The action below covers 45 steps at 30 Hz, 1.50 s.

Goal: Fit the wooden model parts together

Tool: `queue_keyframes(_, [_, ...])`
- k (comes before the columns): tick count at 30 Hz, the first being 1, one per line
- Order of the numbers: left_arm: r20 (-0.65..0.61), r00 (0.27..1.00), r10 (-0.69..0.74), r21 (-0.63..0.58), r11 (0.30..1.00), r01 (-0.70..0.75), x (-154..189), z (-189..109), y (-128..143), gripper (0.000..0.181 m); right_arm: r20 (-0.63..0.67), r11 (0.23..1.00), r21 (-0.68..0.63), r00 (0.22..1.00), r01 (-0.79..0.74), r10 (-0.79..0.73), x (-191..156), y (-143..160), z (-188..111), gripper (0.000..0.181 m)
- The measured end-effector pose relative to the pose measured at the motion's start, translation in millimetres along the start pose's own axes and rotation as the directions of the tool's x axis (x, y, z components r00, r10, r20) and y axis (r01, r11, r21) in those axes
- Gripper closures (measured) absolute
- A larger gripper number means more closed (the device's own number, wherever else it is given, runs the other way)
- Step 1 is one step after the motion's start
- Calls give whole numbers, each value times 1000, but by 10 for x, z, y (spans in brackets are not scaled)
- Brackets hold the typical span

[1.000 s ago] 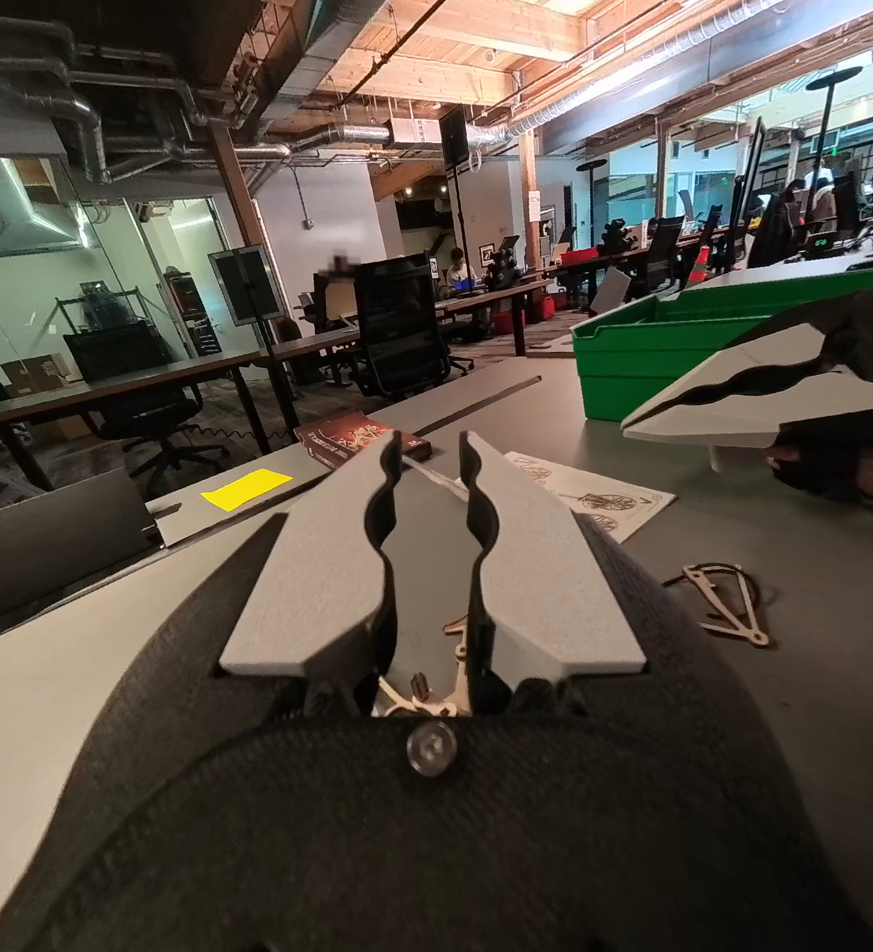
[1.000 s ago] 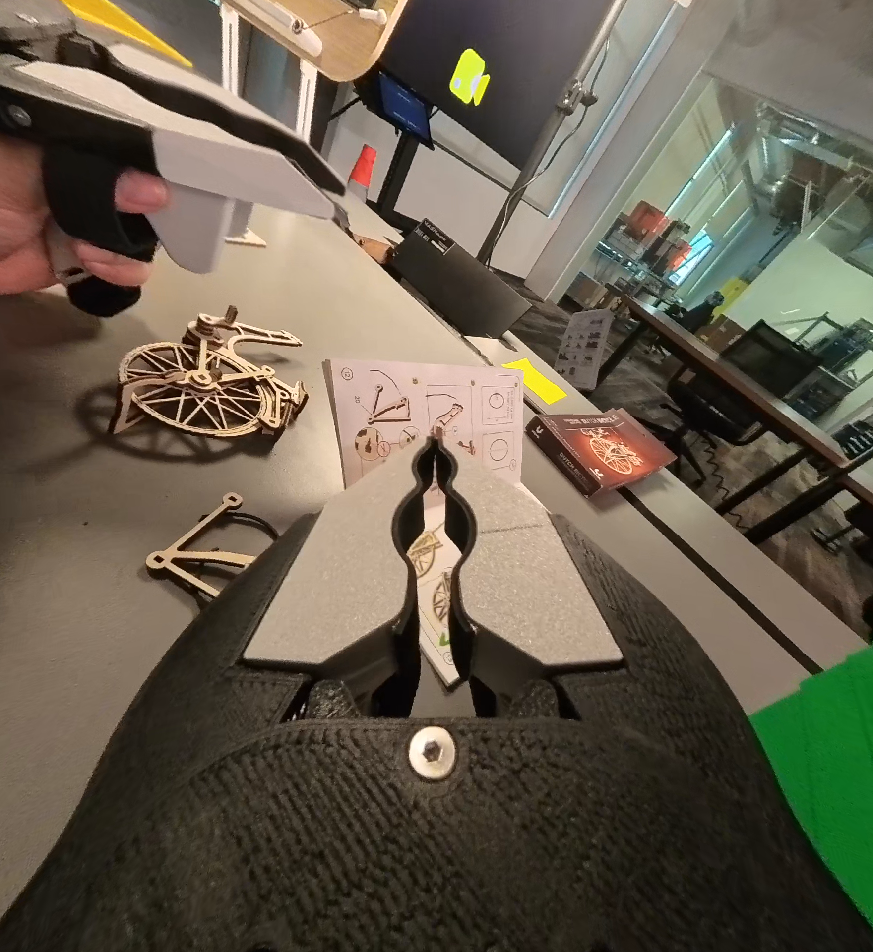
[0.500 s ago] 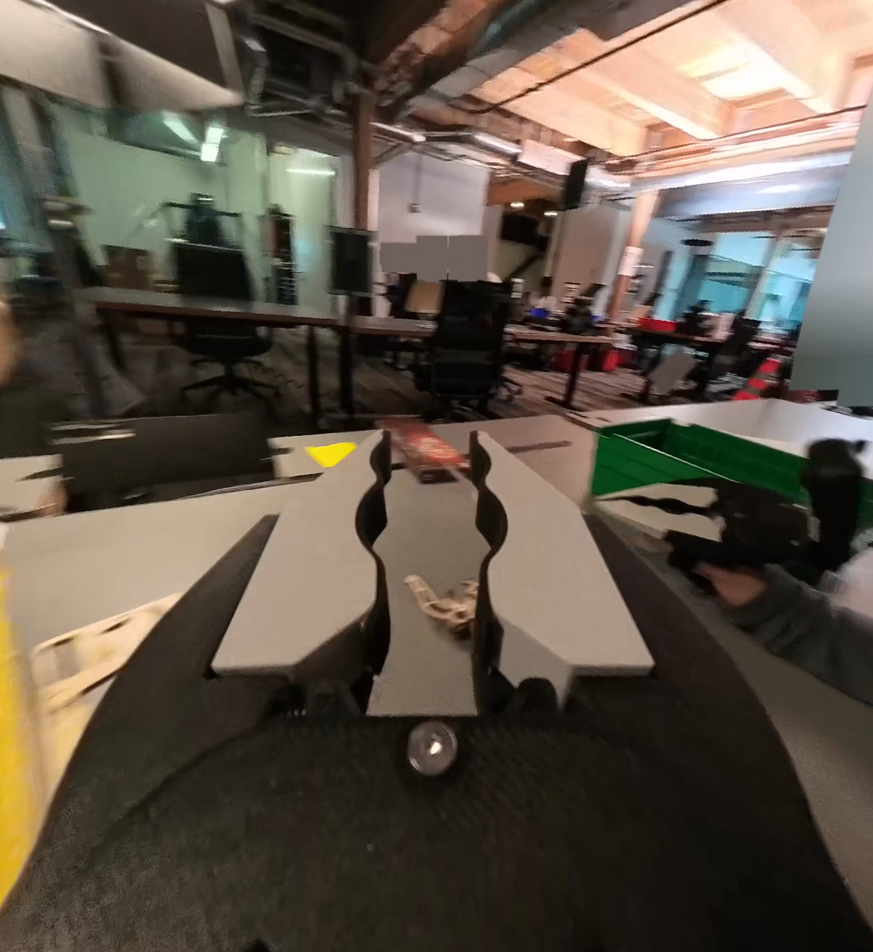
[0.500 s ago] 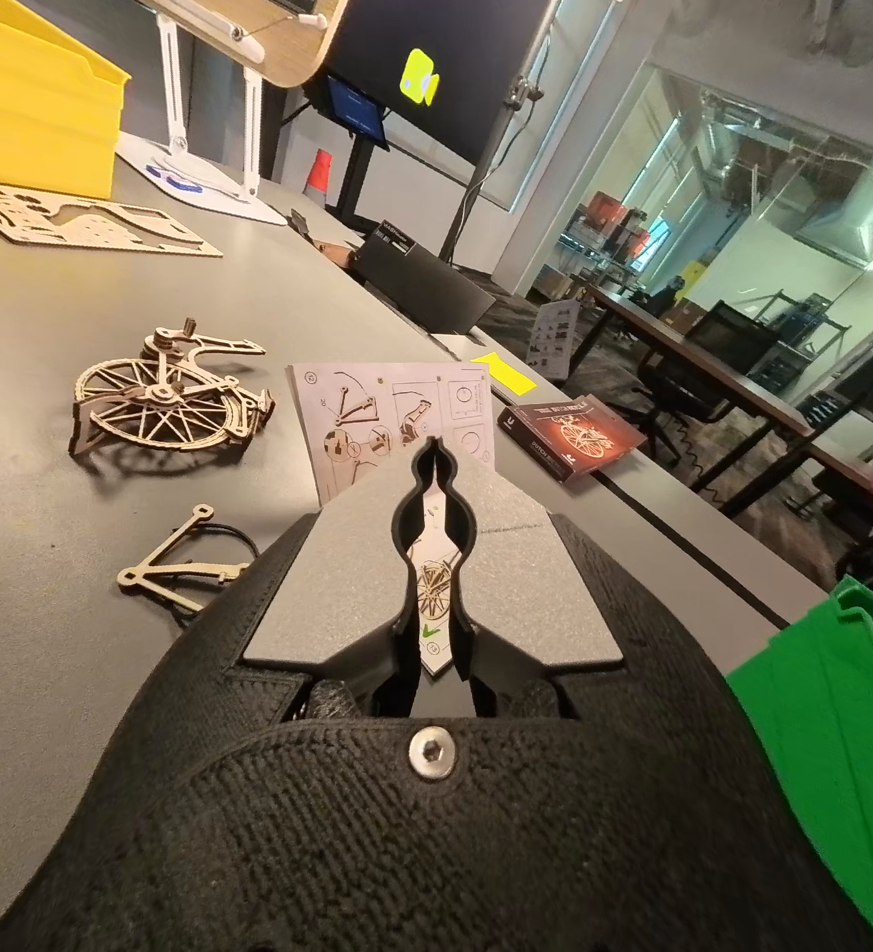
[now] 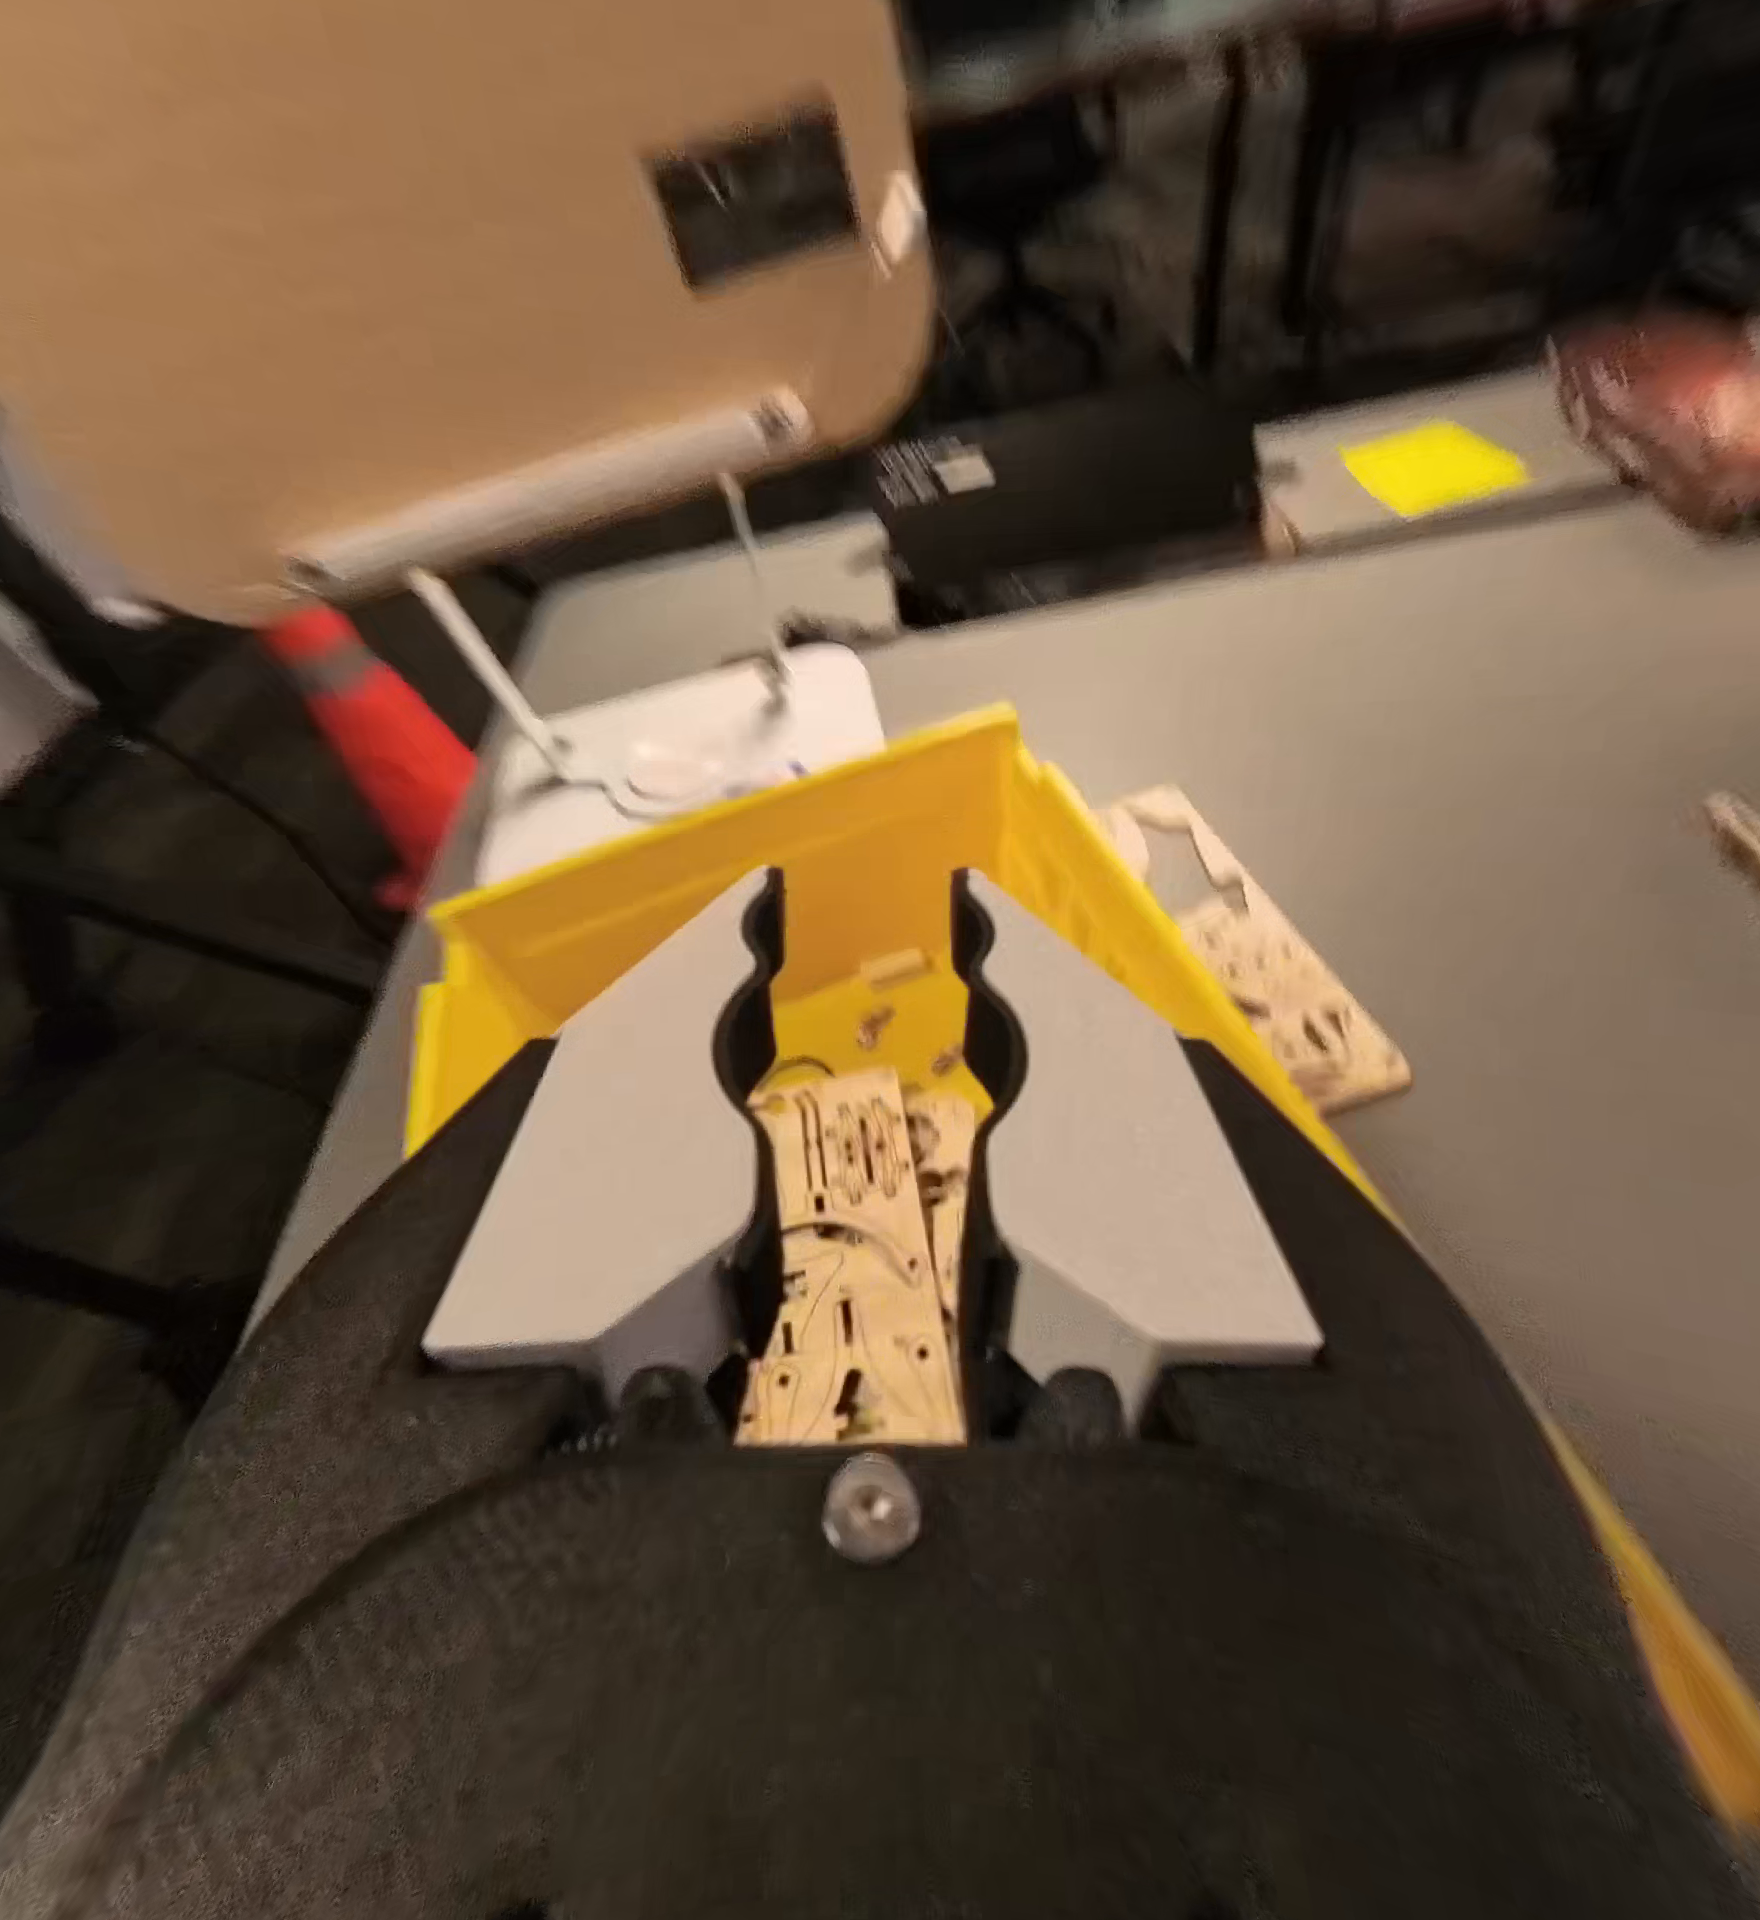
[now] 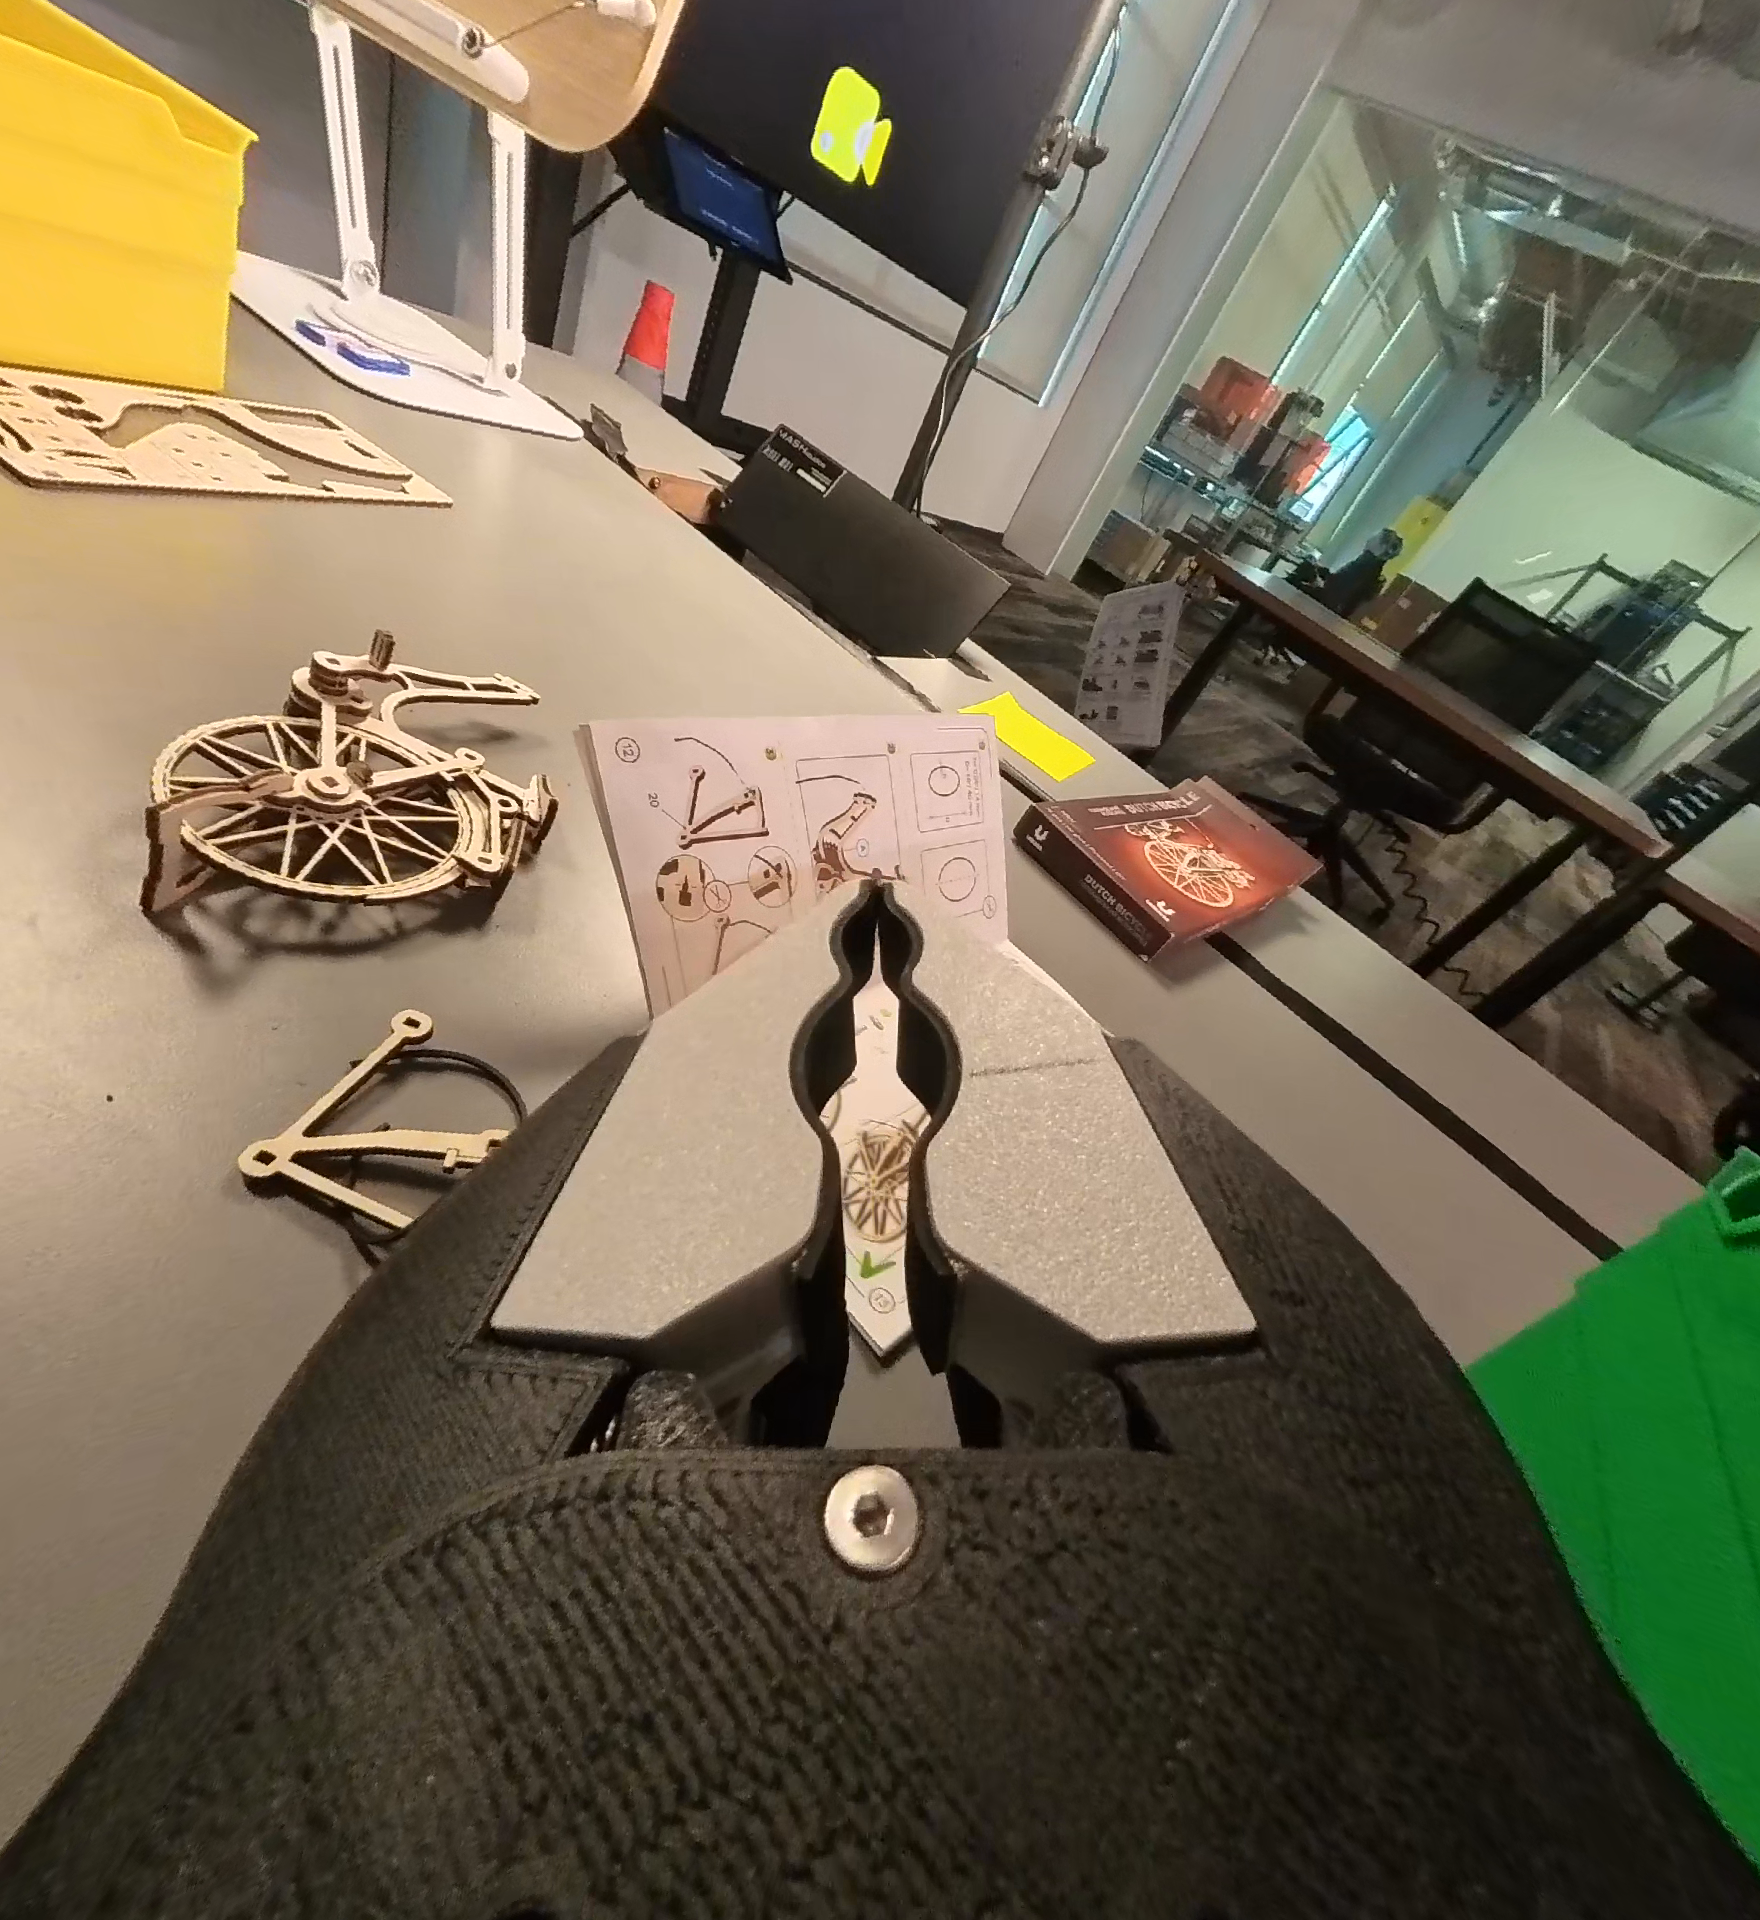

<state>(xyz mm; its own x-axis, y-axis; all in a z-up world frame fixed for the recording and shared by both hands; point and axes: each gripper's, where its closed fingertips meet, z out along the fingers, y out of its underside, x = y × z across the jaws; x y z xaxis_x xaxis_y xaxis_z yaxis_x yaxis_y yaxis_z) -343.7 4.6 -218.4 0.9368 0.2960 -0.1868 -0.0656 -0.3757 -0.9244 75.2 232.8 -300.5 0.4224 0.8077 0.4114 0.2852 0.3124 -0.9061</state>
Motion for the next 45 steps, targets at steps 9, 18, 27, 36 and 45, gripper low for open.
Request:
queue_keyframes(9, [-669,719,186,-473,640,-606,41,533,903,120,18,1000,-8,1000,-4,4,-26,10,11,181])
queue_keyframes(18, [-796,583,163,-531,275,-802,-84,705,1450,107,38,1000,-26,999,14,-13,-76,28,30,181])
queue_keyframes(27, [-796,602,61,-582,197,-789,-164,543,1340,181,57,999,-29,998,16,-14,-109,29,39,181])
queue_keyframes(36, [-770,626,122,-600,193,-776,-251,491,1383,127,92,999,-29,996,18,-15,-185,18,52,181])
queue_keyframes(45, [-730,679,-77,-676,225,-701,-111,433,1459,132,110,999,-40,993,37,-32,-234,29,59,181])
